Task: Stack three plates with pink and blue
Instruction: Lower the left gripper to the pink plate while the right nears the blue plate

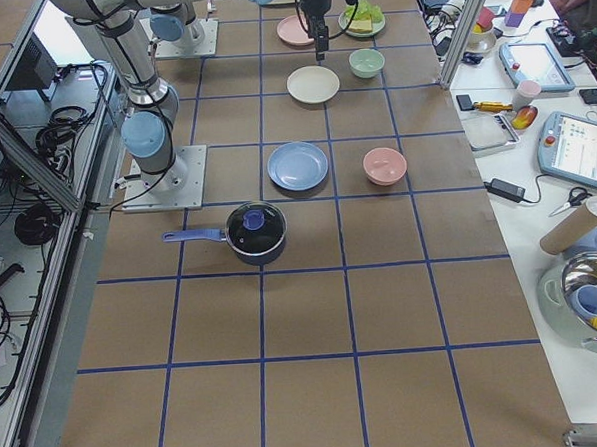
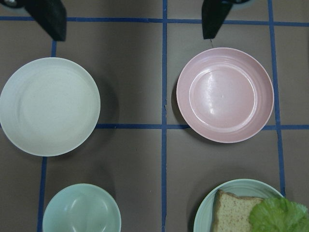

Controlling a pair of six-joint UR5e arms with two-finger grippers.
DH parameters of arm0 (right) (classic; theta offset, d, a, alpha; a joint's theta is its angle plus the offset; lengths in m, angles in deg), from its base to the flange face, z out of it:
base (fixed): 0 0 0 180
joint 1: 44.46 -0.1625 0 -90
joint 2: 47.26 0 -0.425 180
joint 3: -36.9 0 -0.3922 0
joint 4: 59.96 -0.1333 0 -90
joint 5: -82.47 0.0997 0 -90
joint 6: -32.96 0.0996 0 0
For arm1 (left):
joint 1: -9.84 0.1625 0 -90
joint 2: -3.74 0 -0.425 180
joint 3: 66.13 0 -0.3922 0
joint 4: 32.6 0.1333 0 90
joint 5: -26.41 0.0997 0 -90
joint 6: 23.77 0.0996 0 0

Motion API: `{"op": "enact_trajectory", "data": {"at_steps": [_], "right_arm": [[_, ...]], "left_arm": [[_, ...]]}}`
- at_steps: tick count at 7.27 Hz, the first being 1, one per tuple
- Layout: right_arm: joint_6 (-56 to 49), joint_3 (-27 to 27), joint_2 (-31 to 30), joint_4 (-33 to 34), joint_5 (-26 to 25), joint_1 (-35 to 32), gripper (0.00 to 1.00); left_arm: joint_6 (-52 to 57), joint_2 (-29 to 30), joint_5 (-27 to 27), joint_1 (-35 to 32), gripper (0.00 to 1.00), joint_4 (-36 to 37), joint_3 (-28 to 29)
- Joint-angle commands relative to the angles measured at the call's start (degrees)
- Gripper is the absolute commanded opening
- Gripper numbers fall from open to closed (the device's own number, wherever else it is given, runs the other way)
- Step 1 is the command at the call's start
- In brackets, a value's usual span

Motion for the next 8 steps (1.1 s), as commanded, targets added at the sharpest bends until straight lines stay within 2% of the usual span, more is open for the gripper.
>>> {"op": "enact_trajectory", "data": {"at_steps": [1,3,4,5,6,7,8], "right_arm": [[-6.6,-0.9,0.4,-0.2,0.1,7.9,0.96],[-10.5,-4.3,0.6,0.3,0.3,13.9,0.88],[-13.9,-6.3,1.0,3.2,0.2,15.8,0.88],[-16.8,-9.1,1.5,7.0,0.1,17.0,0.88],[-18.8,-12.5,1.5,10.8,0.2,18.9,0.88],[-21.7,-16.9,1.5,15.7,0.2,20.5,0.88],[-22.3,-21.7,1.5,21.5,0.3,21.9,0.88]], "left_arm": [[3.1,2.7,0.5,3.8,1.00,12.3,-14.6],[3.0,5.9,0.5,4.8,1.00,21.3,-22.7],[3.0,7.9,0.6,4.8,1.00,25.2,-22.9],[3.2,9.5,0.6,4.8,0.95,28.3,-23.3],[3.2,11.2,0.6,4.8,0.85,30.3,-23.9],[3.3,11.5,0.5,4.7,0.58,30.9,-23.7],[3.6,11.6,0.6,4.7,0.08,30.9,-23.9]]}}
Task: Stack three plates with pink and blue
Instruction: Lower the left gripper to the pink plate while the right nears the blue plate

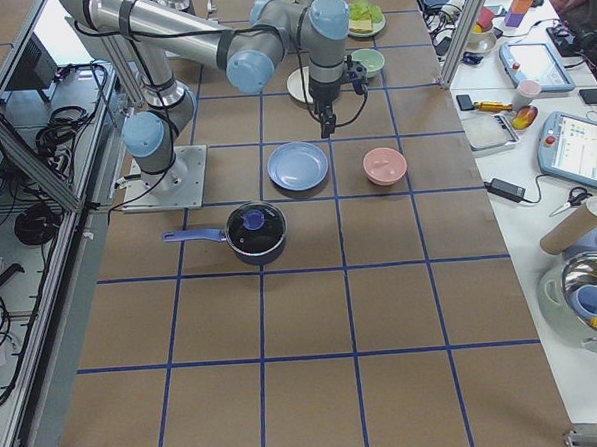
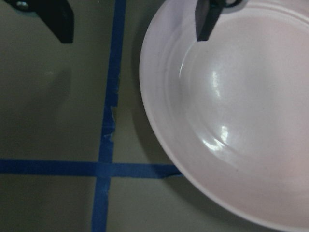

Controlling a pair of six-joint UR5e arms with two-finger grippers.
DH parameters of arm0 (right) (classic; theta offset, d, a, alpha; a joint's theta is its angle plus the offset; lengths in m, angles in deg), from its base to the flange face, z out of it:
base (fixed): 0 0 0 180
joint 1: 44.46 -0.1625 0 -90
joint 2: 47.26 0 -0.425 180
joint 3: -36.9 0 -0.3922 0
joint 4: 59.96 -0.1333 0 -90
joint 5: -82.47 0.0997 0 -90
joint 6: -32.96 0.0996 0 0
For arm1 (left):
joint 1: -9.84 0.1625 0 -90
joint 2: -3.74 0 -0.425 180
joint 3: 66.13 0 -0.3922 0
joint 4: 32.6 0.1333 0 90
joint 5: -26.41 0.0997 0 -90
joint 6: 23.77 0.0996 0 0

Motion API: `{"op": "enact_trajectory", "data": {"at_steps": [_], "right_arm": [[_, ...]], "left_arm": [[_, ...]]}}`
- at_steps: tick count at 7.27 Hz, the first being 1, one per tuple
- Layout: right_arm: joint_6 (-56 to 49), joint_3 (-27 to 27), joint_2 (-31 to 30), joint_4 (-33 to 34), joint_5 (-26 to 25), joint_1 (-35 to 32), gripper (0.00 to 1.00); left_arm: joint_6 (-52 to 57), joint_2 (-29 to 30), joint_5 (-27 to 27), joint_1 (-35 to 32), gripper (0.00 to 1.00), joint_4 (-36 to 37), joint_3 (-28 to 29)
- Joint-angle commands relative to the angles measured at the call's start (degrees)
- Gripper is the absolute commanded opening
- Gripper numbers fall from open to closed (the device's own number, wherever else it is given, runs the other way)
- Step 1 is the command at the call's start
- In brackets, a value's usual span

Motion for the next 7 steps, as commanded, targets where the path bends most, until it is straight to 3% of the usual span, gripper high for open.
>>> {"op": "enact_trajectory", "data": {"at_steps": [1,3,5,7], "right_arm": [[-4.4,-10.5,0.0,13.2,0.1,3.0,0.88],[-5.4,-18.1,0.1,23.3,0.2,3.3,0.88],[-6.4,-19.3,2.3,25.7,0.3,3.3,0.86],[-7.5,-19.3,4.7,26.1,0.3,3.4,0.78]], "left_arm": [[1.5,0.3,0.2,0.0,0.00,0.5,-0.3],[1.5,-0.1,0.7,-0.2,0.00,0.6,0.0],[1.2,-2.2,3.3,-2.0,0.00,0.7,0.3],[0.5,-3.7,4.3,-8.8,0.00,-0.4,3.1]]}}
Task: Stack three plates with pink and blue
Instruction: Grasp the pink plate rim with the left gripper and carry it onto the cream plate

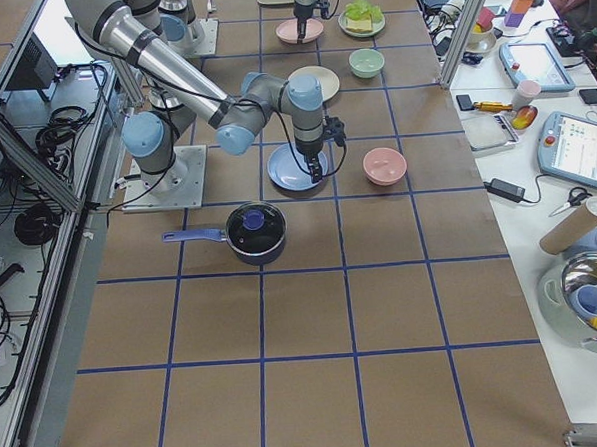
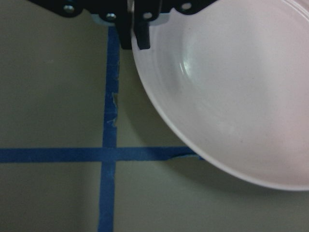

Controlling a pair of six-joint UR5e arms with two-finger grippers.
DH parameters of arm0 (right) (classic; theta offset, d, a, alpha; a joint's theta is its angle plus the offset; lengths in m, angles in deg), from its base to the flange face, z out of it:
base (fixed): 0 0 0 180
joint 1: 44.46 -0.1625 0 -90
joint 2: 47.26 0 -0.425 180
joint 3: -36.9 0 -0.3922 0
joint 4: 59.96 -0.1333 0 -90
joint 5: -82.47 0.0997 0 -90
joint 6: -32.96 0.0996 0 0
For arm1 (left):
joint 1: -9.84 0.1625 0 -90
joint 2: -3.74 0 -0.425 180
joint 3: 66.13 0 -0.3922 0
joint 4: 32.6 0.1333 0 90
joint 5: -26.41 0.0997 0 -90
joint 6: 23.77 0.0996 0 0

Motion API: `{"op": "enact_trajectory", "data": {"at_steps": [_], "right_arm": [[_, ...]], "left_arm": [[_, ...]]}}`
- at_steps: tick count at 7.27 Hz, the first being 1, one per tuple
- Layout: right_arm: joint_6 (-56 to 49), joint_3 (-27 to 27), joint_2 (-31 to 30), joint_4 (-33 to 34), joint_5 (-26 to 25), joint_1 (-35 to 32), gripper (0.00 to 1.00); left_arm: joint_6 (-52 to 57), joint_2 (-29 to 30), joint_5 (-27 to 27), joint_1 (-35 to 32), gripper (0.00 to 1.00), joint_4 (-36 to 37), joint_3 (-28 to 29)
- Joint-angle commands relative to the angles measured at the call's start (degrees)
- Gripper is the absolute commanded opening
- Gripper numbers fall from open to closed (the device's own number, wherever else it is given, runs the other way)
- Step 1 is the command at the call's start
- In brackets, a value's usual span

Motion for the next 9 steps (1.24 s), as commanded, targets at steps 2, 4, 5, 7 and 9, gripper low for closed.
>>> {"op": "enact_trajectory", "data": {"at_steps": [2,4,5,7,9], "right_arm": [[-0.3,-0.1,2.9,0.9,-0.1,0.0,0.77],[0.0,-0.1,5.2,0.9,0.0,0.0,0.74],[0.2,-0.1,6.0,1.0,0.0,0.0,0.70],[0.7,-0.4,7.2,2.5,-0.3,0.0,0.67],[1.7,-0.5,8.3,3.0,-0.3,0.0,0.63]], "left_arm": [[-7.5,0.5,1.1,-11.0,0.00,-2.5,7.8],[-11.7,3.5,0.9,-16.3,0.00,-2.7,13.0],[-11.8,5.8,0.7,-19.4,0.00,-2.9,16.3],[-12.9,10.5,1.0,-24.2,0.00,-12.9,26.7],[-14.7,14.8,0.8,-25.7,0.00,-18.1,32.1]]}}
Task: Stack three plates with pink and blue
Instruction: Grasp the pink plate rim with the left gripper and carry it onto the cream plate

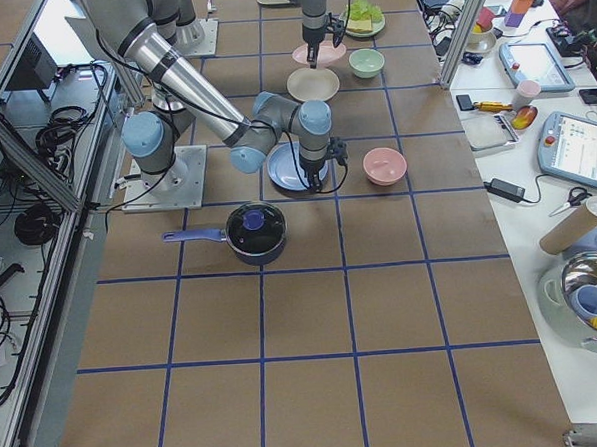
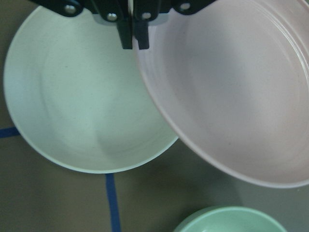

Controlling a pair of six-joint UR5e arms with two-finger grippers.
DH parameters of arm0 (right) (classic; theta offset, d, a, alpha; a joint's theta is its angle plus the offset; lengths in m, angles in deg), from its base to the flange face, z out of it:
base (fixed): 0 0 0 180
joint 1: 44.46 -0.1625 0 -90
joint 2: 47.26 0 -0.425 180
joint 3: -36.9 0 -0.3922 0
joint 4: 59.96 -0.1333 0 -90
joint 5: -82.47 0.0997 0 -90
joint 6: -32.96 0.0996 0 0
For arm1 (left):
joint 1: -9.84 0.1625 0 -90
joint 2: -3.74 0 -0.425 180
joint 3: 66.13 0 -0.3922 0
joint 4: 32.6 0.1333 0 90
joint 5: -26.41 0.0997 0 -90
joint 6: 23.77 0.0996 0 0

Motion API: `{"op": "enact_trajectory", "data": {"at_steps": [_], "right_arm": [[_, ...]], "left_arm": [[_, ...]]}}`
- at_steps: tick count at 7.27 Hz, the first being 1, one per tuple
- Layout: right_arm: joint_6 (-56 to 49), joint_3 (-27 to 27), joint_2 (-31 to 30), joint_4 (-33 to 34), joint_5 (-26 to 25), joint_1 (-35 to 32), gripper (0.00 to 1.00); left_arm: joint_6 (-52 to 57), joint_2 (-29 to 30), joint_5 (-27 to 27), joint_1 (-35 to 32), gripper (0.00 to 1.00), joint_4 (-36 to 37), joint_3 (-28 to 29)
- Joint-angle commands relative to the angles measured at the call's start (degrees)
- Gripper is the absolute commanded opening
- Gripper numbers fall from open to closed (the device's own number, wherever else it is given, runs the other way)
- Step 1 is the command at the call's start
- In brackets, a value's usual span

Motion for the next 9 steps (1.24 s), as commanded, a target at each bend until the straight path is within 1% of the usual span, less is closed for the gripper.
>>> {"op": "enact_trajectory", "data": {"at_steps": [1,3,5,6,7,8,9], "right_arm": [[0.7,-0.1,0.8,0.2,-0.1,0.0,0.60],[0.8,-0.5,1.1,0.2,0.0,0.0,0.55],[0.9,-0.7,2.1,0.3,0.2,0.0,0.52],[0.9,-0.7,2.1,0.3,0.2,0.0,0.50],[1.2,-0.7,2.2,0.3,0.0,0.0,0.44],[2.1,-0.7,2.2,0.3,0.0,0.0,0.42],[2.1,-0.7,2.2,0.3,-0.1,0.0,0.37]], "left_arm": [[-2.0,4.2,-0.3,-2.4,0.00,-2.2,3.4],[-4.2,6.3,-0.2,-4.9,0.00,-1.5,3.9],[-3.9,7.8,0.1,-5.3,0.00,-0.2,3.9],[-3.2,8.1,0.1,-5.3,0.10,-0.1,3.9],[-2.8,8.6,0.0,-5.2,0.99,1.8,4.0],[-2.6,8.5,-0.4,-4.8,1.00,3.8,4.1],[-2.5,8.3,-0.4,-4.2,1.00,4.0,4.2]]}}
